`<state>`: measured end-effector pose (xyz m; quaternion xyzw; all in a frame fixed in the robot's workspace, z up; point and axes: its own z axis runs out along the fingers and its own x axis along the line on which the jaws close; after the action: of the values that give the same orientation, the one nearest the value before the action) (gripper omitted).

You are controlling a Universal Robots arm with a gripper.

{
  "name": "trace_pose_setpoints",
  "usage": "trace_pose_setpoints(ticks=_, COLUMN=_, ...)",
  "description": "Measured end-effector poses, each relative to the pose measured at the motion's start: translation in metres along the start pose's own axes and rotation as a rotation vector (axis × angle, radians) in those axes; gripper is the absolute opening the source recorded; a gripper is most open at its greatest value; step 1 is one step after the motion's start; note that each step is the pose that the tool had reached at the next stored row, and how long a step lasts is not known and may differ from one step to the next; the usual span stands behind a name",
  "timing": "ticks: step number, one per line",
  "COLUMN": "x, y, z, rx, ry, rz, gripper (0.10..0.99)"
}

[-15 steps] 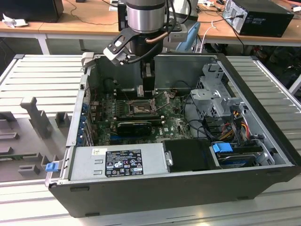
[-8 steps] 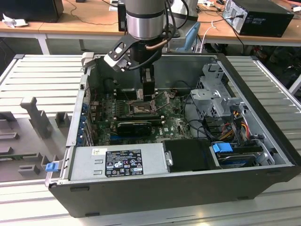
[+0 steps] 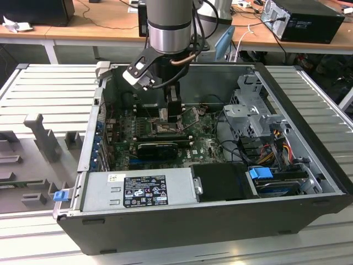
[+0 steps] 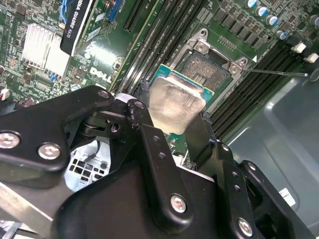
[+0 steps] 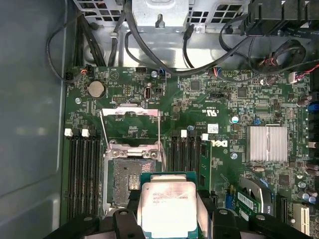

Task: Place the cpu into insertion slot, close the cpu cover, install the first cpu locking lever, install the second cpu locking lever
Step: 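Place the cpu into insertion slot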

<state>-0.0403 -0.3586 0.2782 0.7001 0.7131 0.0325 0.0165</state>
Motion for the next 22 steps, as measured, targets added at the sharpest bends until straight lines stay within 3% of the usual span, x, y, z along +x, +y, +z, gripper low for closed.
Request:
trace_pose_setpoints(ticks=3, x=0.0009, y=-0.0007, z=0.0095, rx=0.0, ry=0.0003, rz=-0.003, gripper=0.525)
trace_pose_setpoints(ticks=11, x=0.0149, y=-0.0019, z=0.031, rx=0.0, ry=-0.0015, rz=0.022, gripper=0.525)
trace_pose_setpoints(ticks=18, x=0.0254, y=-0.0033, z=0.0409, rx=0.001, ry=-0.0017, rz=0.03, gripper=0.525)
trace_pose_setpoints(ticks=22, x=0.0304, y=-0.0047, z=0.0504, rx=0.0, ry=-0.0022, rz=0.04, gripper=0.525)
